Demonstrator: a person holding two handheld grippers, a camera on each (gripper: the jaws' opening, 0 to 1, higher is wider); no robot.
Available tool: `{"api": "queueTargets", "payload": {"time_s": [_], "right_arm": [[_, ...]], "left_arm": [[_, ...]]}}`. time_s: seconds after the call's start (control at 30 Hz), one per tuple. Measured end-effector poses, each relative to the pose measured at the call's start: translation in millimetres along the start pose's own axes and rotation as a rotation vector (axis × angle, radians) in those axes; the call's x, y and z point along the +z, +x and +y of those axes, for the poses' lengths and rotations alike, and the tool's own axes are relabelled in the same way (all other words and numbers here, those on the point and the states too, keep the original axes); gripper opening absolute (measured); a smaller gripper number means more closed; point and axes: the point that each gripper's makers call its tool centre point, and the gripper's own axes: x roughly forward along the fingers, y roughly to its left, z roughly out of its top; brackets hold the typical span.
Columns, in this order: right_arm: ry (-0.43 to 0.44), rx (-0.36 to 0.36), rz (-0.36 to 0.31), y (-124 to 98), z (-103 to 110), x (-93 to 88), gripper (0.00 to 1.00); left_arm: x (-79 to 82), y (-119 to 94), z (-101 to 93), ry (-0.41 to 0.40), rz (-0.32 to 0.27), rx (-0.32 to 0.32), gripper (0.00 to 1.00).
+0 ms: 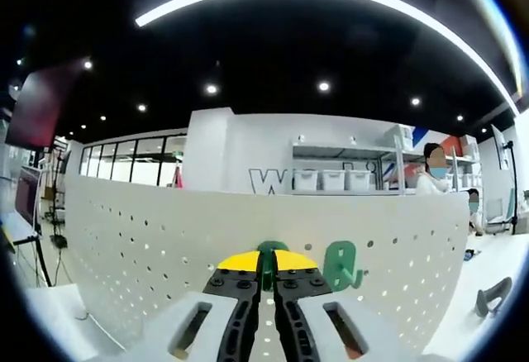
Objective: Insert the hook assembly into the mounting plate slot until the hook locks in place.
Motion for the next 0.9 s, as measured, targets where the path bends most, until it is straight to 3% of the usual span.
{"api": "queueTargets", "payload": {"time_s": [0.43,0.63,0.9], "right_arm": [[-0.023,0.007,-0.004,0,2,-1.2,0.04],[-0.005,-0.002,0.028,-2,-1,-12.4,0.07],[-0.005,-0.002,0.033,-5,-1,-12.4,0.13]], "left_arm": [[-0.7,1,0.0,0.0,0.002,0.0,0.8],[-1.0,-1,-1.1,0.0,0.003,0.0,0.8],[-0.2,0,-3.5,0.002,0.003,-0.003,0.81]]}}
